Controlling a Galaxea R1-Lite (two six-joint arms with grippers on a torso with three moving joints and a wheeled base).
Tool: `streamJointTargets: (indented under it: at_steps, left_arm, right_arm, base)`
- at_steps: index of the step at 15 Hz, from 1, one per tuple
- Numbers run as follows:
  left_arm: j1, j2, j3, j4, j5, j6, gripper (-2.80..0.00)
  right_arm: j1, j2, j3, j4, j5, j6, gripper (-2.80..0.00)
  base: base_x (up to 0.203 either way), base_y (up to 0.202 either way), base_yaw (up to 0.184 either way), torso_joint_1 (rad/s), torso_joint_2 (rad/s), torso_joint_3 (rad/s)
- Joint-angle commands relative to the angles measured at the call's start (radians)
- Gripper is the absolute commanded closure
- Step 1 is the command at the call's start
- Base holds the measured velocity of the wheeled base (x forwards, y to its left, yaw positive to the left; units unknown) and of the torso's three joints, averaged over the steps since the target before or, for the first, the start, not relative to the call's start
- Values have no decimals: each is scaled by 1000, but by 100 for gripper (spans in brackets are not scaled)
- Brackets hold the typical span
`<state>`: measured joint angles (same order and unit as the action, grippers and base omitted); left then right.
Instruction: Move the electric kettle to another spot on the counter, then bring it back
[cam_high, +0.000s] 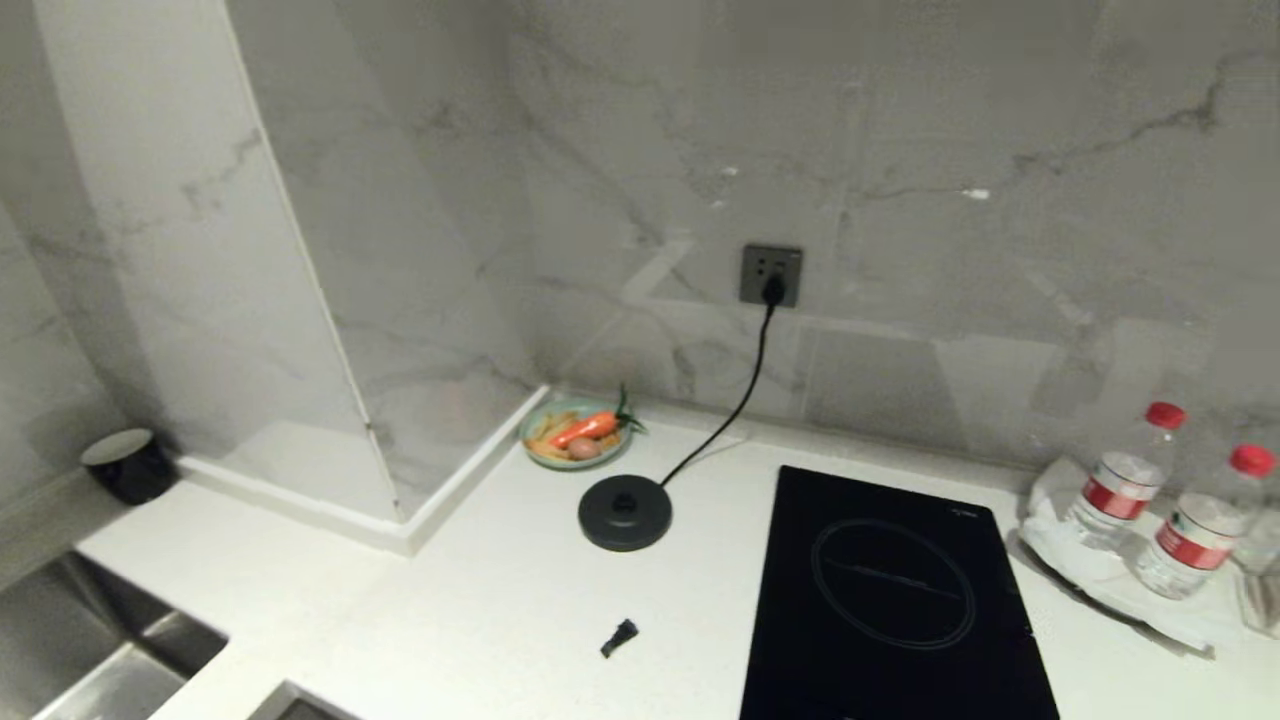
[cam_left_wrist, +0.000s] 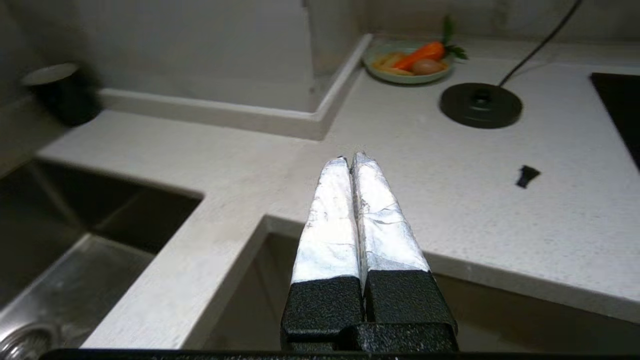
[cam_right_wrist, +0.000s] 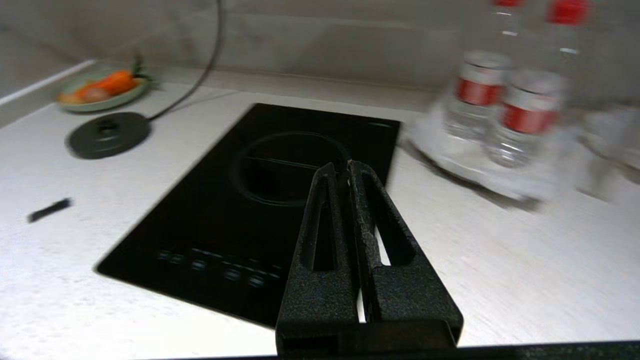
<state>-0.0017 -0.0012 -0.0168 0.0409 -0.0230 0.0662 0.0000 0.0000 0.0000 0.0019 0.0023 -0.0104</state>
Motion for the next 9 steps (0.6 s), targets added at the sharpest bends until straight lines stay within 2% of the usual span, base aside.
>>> streamJointTargets:
  at_steps: [1, 9]
  left_arm:
    - [0, 3, 0, 1, 0, 0, 0]
    - [0, 3, 0, 1, 0, 0, 0]
  right_arm:
    - [0, 0, 0, 0, 1, 0, 0]
    - [0, 0, 0, 0, 1, 1, 0]
  base:
    - [4, 9, -174, 0, 0, 5]
    - [3, 8, -173, 1, 3, 2]
